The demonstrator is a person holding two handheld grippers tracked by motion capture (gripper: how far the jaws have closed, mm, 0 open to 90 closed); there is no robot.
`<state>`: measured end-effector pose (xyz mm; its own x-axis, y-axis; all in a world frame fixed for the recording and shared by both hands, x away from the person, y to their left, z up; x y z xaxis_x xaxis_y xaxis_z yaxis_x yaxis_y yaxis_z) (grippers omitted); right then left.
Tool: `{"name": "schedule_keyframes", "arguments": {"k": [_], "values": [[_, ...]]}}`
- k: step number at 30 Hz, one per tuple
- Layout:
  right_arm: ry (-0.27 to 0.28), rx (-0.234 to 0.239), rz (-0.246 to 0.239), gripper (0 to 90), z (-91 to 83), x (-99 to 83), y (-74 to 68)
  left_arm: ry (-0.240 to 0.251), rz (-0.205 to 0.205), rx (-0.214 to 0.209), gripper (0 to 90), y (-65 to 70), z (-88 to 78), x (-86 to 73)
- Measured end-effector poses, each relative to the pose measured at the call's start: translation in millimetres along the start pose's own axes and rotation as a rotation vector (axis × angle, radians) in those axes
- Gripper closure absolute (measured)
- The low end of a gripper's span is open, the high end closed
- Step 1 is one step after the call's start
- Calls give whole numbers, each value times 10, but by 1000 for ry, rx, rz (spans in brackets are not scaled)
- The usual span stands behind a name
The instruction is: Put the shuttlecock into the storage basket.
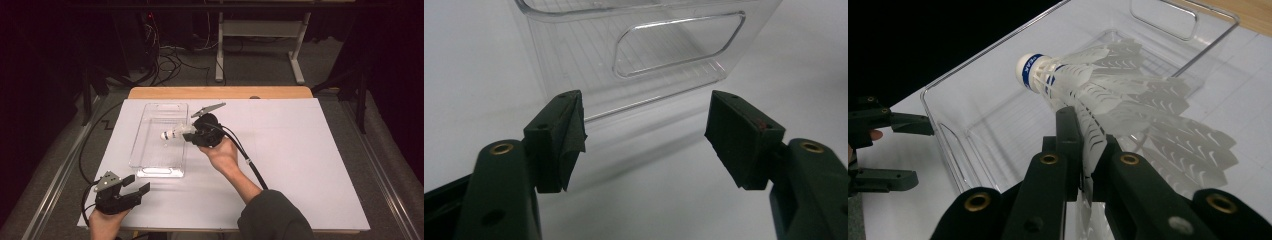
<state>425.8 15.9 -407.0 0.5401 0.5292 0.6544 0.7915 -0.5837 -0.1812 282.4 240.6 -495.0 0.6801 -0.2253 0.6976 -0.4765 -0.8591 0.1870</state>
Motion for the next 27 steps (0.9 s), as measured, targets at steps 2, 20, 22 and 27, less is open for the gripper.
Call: {"name": "schedule_keyframes", "arguments": {"k": [2,20,22,27], "values": [[-3,3,-2,889,23,14,-20,0,-2,1,327,-3,0,-1],[-36,18,-28,887,230,116,-178,0,-4,2,328,-15,-5,-4],[-38,16,-33,886,256,128,-182,0,-5,1,328,-16,-6,-4],[-46,14,-34,886,316,140,-196,0,-5,0,328,-16,-4,-4]]}}
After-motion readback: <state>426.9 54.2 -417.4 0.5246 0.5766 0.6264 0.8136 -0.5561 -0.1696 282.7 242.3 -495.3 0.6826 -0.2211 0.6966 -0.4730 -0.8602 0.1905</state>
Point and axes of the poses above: each handheld gripper's, and its own axes: z roughly forward along the jaws, x roughly out of its top, y roughly to its right, the point moved 5 cm from there along z, roughly forward along the jaws, and after that the axes turned 8 degrees about -y, right-handed, at the moved point
